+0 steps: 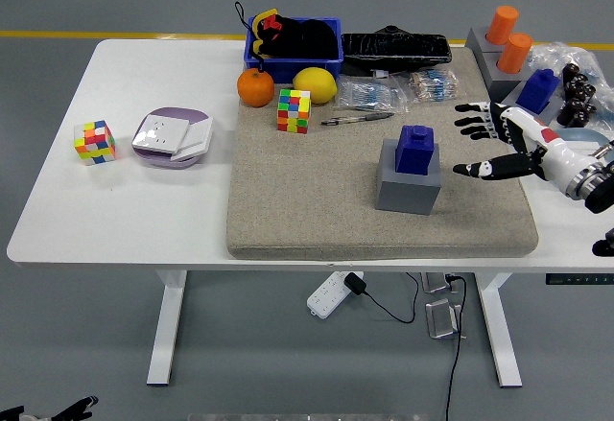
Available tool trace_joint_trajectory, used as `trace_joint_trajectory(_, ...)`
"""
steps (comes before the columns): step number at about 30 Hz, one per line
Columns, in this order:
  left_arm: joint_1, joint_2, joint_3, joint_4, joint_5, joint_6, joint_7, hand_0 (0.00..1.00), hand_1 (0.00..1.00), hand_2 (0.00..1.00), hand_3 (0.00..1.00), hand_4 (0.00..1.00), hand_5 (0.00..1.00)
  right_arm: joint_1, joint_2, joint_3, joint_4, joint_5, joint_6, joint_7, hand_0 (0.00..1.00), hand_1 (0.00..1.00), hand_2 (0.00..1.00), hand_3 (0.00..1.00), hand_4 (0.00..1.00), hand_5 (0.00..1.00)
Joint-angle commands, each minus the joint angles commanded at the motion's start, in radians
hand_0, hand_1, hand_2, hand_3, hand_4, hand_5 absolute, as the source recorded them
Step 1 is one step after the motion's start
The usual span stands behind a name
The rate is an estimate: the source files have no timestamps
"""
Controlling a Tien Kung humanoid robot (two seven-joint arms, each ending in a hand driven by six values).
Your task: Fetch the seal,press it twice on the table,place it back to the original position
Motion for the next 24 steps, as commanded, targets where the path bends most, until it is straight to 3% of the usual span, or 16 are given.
trace_joint_trajectory(10, 0.002, -0.001, -0.005, 0.0, 0.007, 0.0, 0.003, 0.814, 0.79, 0.768, 0.803, 0.69, 0.425, 0.06, 0.037, -0.081, -0.047, 0.023, -0.023, 0.019, 0.819, 0.775, 0.792, 0.828, 0.963, 0.002)
trace_joint_trajectory(24, -0.001, -0.004, -0.008, -0.001, 0.012, -0.001, 0.003, 0.814, 0.79, 0.768, 0.803, 0.691, 0.426, 0.092, 0.056, -0.159, -0.092, 0.041, -0.069, 0.051, 0.812, 0.752, 0.758, 0.787, 0.947, 0.002)
